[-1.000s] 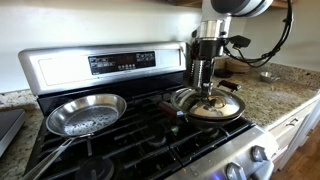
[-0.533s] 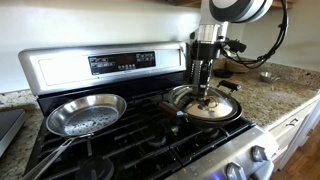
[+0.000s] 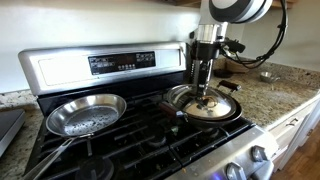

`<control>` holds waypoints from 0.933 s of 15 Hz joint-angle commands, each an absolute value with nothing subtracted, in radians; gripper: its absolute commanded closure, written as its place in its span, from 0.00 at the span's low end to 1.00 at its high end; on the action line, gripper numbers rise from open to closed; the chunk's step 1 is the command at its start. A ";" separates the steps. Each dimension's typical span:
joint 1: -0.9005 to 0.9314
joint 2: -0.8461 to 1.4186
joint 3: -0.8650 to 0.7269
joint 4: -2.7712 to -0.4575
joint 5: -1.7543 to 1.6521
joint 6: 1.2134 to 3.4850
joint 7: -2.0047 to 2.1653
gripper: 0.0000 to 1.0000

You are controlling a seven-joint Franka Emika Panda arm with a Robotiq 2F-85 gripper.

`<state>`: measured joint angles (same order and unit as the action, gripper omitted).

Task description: Put the lid on the pan that's closest to it

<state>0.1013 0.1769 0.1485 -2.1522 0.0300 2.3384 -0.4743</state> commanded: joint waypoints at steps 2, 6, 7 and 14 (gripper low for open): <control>0.100 0.169 0.166 -2.180 0.046 2.352 -0.487 0.80; 0.102 0.157 0.169 -2.190 0.040 2.348 -0.483 0.80; 0.103 0.153 0.168 -2.194 0.036 2.347 -0.480 0.80; 0.106 0.126 0.166 -2.221 0.020 2.330 -0.467 0.80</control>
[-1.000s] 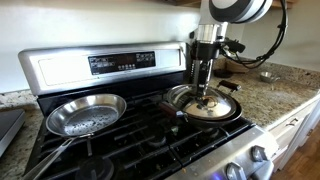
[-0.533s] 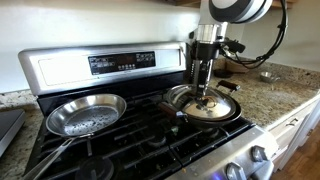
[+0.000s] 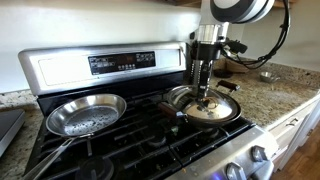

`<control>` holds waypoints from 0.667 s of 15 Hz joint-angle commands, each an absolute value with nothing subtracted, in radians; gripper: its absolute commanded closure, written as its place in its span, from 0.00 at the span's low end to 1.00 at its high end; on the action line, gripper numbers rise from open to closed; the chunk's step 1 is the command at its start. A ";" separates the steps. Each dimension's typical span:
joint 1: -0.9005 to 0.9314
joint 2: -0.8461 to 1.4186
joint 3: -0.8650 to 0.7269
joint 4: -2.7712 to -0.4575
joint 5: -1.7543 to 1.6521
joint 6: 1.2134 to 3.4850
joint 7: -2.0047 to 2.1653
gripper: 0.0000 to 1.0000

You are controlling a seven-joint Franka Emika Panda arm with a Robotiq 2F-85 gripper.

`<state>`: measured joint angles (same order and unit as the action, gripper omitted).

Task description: Put the lid on the pan that's closest to it

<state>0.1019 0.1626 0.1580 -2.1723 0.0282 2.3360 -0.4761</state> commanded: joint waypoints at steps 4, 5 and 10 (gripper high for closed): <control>0.105 0.122 0.165 -2.226 0.012 2.333 -0.467 0.80; 0.106 0.126 0.162 -2.224 0.004 2.325 -0.456 0.80; 0.111 0.130 0.160 -2.220 -0.014 2.294 -0.436 0.80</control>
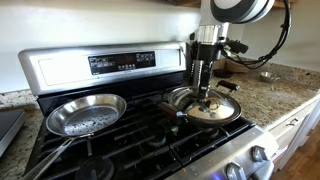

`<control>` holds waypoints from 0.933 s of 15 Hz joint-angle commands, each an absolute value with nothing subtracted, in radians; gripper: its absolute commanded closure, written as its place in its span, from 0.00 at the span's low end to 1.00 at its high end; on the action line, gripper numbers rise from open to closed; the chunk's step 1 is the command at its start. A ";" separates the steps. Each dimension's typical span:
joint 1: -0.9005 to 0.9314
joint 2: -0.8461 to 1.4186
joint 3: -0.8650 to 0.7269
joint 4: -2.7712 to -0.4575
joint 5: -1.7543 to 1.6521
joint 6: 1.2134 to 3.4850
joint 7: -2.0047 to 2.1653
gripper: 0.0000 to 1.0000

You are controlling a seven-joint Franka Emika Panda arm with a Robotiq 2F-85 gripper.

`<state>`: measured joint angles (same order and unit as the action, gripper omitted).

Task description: Put the lid on the pan that's closest to it

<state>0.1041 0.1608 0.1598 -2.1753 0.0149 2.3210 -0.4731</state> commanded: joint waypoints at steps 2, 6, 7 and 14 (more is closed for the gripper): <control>0.112 0.131 0.159 -2.220 -0.027 2.277 -0.427 0.80; 0.111 0.131 0.160 -2.226 -0.038 2.302 -0.427 0.29; 0.110 0.126 0.161 -2.228 -0.032 2.304 -0.430 0.24; 0.111 0.097 0.163 -2.224 -0.029 2.256 -0.407 0.00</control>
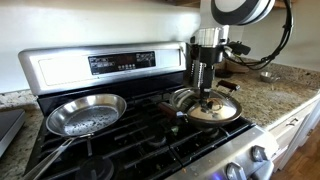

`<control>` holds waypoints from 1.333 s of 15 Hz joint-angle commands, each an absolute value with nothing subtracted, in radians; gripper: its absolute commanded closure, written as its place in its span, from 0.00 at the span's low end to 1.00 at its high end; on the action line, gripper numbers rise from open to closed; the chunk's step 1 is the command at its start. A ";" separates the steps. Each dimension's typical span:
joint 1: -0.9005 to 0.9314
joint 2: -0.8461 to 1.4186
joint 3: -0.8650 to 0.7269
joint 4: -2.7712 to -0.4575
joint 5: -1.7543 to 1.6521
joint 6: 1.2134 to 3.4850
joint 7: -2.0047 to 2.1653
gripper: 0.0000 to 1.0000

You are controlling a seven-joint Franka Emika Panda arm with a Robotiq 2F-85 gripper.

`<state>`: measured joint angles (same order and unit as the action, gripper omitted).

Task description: Put the lid on the pan that's closest to it

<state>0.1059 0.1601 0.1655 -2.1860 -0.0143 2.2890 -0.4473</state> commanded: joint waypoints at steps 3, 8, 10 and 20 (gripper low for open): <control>0.113 0.066 0.163 -2.228 -0.024 2.255 -0.383 0.00; 0.122 -0.022 0.164 -2.247 -0.013 2.269 -0.331 0.00; 0.129 -0.064 0.165 -2.263 -0.010 2.275 -0.300 0.00; 0.145 -0.123 0.161 -2.274 -0.010 2.280 -0.241 0.00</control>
